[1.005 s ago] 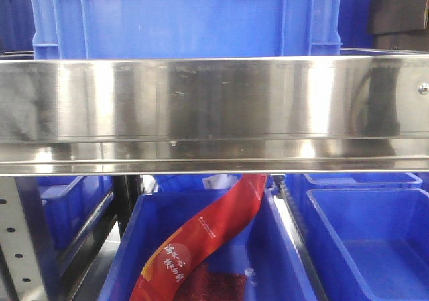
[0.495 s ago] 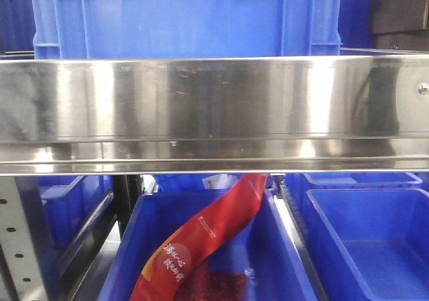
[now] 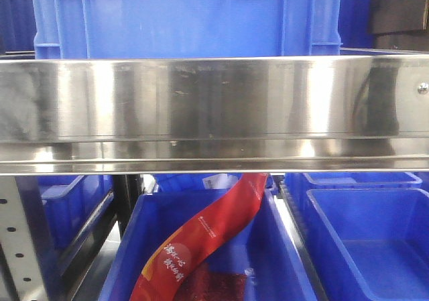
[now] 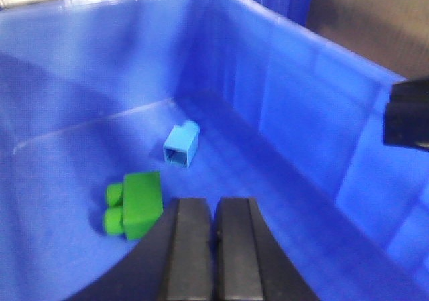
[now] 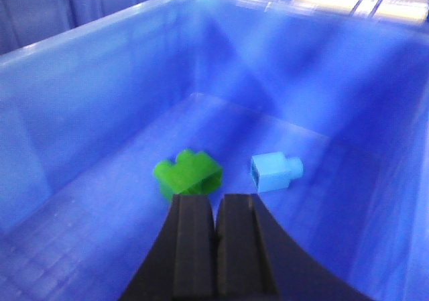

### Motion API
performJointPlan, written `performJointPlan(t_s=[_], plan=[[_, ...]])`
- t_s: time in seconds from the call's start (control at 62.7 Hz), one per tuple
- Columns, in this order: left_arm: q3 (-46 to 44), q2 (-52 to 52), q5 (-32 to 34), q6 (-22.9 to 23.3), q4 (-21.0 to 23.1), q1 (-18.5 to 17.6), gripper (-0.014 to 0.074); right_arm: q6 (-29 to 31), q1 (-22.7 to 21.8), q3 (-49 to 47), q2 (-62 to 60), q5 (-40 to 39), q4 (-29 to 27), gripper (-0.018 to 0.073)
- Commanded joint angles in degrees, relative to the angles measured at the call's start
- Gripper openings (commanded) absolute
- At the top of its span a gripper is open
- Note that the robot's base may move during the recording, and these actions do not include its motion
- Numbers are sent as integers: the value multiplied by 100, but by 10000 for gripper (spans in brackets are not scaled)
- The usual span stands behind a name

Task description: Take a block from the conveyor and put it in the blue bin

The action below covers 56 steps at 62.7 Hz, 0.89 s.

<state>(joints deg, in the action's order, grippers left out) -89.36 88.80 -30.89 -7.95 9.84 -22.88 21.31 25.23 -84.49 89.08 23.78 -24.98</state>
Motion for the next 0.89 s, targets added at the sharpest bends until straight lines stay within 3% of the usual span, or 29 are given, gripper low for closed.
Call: performJointPlan(t_s=[0.0,0.239,0.431,0.654,0.878], plan=[[-51,-105,-19,6,120,165,-111,26,-14,-64,-149,-270,43,-160],[-29,-797,-458,6,294,382,-111,26,-51,18,-834,-218,43,-162],[471,-1670,-307,6,271,382,-111,26,-51,367,-1564,-354,43,-162],[2060,-2798,921,6,3,382,-111,26,-51,1528,-2426,-987,43,-162],[3744,-3994,1356,6,61,382,-111,26,-51,3161,-3560,-1363,33,-162]])
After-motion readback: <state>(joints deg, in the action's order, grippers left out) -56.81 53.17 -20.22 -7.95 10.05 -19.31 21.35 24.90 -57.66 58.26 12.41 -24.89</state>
